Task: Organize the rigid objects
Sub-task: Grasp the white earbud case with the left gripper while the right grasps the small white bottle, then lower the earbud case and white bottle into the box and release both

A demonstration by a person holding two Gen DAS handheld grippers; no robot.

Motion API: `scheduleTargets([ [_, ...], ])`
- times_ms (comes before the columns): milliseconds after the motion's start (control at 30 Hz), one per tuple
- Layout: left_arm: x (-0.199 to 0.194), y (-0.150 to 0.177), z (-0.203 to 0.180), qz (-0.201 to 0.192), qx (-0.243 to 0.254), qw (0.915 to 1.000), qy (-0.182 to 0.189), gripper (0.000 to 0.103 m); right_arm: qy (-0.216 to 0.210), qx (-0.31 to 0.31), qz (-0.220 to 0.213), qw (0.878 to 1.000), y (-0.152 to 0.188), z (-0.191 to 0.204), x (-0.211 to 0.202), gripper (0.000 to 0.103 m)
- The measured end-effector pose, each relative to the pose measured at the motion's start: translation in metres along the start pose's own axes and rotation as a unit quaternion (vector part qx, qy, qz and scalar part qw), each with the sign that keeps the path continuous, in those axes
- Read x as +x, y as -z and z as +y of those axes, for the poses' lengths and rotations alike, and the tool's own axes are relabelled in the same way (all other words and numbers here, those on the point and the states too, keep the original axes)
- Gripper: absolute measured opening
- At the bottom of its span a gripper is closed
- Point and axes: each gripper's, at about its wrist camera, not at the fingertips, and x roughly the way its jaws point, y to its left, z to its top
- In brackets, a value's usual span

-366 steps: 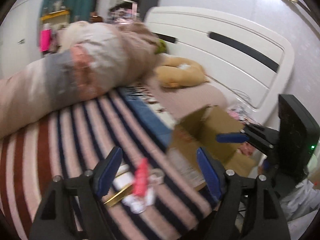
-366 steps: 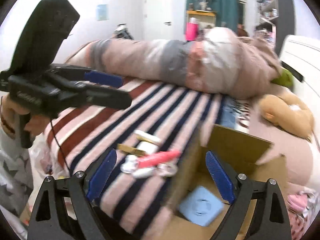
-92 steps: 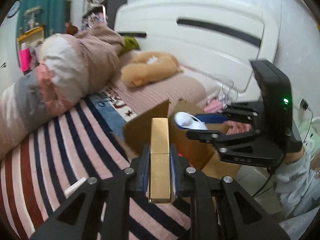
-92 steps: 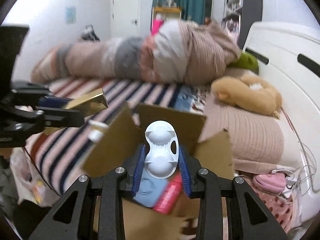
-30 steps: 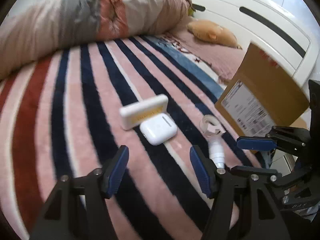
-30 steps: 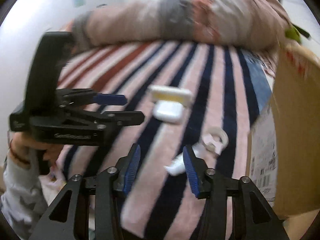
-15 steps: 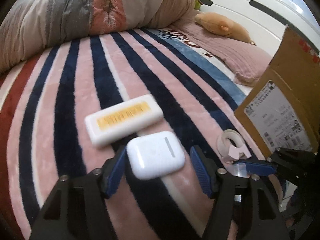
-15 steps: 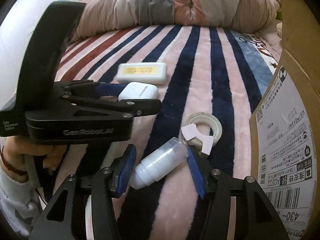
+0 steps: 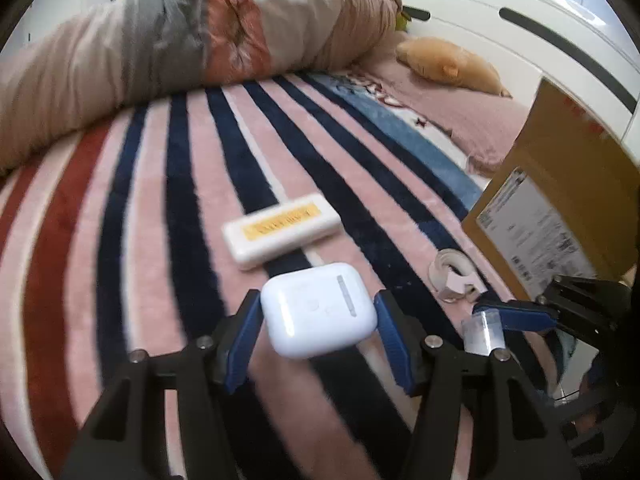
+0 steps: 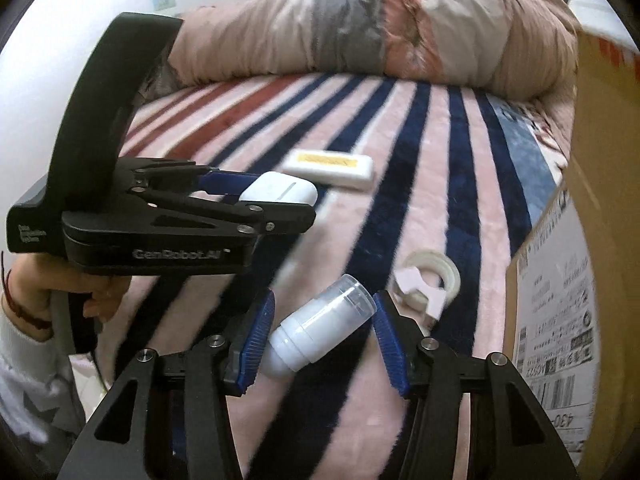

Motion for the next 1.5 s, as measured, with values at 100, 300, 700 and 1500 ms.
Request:
scheduleTargets([
  [100, -0.033, -0.007, 0.001, -0.018, -0.001, 0.9998, -0.007, 0.053, -0.02, -0.018, -0.015, 1.0, -0.008, 0.011, -0.014, 0.047],
  [300, -0.098, -0.033, -0.027, -0.065, 0.029, 0.9975, 0.0, 0.053, -0.024, -0.071, -0.069, 0.995, -0.026, 0.03, -0.056, 0.047],
  [700, -0.132, -0.092, -0.152, -0.097, 0.109, 0.9873, 0.063, 0.053, 0.003, -0.045, -0.158, 0.986, -0.018, -0.037, -0.17, 0.047],
  [1500, -0.036, -0.11, -0.249, 0.01, 0.177, 0.9812, 0.077, 0.058, 0.085, 0.03, -0.075, 0.993, 0.028, -0.164, -0.175, 0.063],
])
